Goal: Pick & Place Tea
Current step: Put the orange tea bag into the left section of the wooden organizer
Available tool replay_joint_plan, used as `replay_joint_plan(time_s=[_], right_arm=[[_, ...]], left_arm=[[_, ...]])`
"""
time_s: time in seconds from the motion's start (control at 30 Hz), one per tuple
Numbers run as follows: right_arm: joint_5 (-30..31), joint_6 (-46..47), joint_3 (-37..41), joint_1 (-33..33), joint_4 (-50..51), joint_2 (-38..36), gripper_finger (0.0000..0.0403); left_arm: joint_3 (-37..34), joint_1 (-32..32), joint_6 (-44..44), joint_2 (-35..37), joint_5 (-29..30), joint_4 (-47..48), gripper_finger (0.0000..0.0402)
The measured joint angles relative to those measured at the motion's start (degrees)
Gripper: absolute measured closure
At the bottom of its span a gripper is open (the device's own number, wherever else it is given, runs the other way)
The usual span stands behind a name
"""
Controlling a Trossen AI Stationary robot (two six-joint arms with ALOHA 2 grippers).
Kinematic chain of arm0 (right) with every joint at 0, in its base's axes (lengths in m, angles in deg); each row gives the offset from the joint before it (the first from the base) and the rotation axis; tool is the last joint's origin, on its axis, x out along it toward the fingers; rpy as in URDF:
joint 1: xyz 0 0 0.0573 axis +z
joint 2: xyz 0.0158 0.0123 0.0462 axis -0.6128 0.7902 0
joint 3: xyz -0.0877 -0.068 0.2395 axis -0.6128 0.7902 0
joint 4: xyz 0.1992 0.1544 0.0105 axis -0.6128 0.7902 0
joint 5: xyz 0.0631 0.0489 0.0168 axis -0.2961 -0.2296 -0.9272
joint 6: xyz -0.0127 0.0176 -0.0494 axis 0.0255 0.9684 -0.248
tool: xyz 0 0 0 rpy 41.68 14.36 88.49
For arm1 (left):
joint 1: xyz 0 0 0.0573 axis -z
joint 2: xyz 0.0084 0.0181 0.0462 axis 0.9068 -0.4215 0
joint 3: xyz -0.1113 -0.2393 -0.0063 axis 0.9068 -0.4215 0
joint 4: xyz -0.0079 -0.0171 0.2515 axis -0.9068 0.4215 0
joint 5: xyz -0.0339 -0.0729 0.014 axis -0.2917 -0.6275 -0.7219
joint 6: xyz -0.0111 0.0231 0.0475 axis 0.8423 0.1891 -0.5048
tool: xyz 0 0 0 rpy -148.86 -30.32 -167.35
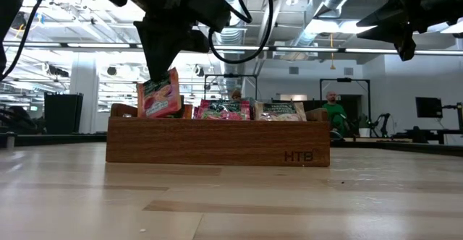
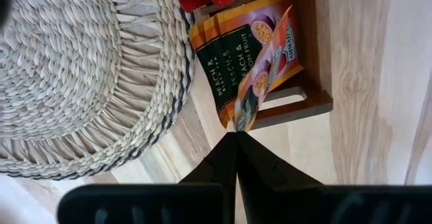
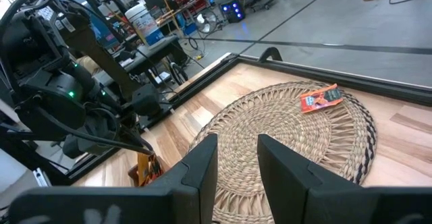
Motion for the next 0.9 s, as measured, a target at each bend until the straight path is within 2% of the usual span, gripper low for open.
replay_joint_plan(time_s=[0.13, 0.43, 0.6, 0.8, 0.9], right_arm=[[0.0, 0.0, 0.0, 0.0, 0.0, 0.0, 0.0305], [0.0, 0.0, 0.0, 0.0, 0.0, 0.0, 0.0305], [0.0, 0.0, 0.0, 0.0, 0.0, 0.0, 0.0305], [0.0, 0.0, 0.0, 0.0, 0.0, 0.0, 0.0305], [0.0, 0.0, 0.0, 0.0, -0.9, 0.0, 0.0305]], left_arm=[[0.0, 0.0, -0.1, 0.0, 0.5, 0.2, 0.0396], [0.0, 0.0, 0.0, 0.0, 1.1, 1.3, 0.0331], [0.0, 0.0, 1.2, 0.0, 2.7, 2.1, 0.0313], [5.1, -0.1, 4.9, 0.1, 5.7, 7.2, 0.0311], [8.2, -0.9, 5.0, 0.8, 6.4, 6.6, 0.0311]])
